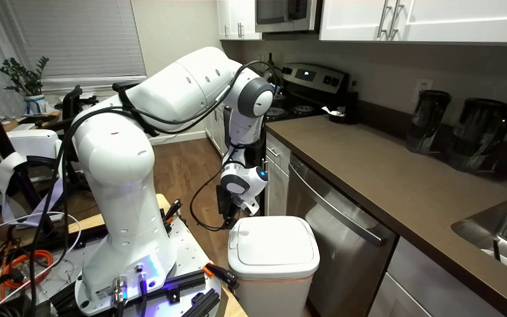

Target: Open the lid of the white bin

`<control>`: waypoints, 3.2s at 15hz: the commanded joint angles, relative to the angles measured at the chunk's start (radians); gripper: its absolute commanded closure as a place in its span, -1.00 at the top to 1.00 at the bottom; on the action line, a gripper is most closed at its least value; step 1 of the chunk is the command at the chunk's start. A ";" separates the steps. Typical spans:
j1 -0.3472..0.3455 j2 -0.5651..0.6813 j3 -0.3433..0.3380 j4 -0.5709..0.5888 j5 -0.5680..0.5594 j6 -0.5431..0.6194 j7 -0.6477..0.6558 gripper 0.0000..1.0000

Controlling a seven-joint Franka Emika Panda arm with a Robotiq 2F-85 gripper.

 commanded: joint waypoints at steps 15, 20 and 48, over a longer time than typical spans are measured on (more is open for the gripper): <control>0.047 0.095 -0.059 0.121 -0.263 0.016 0.240 1.00; 0.062 0.119 -0.066 0.142 -0.312 0.015 0.296 1.00; 0.013 -0.867 -0.097 -0.752 -0.332 0.060 0.403 1.00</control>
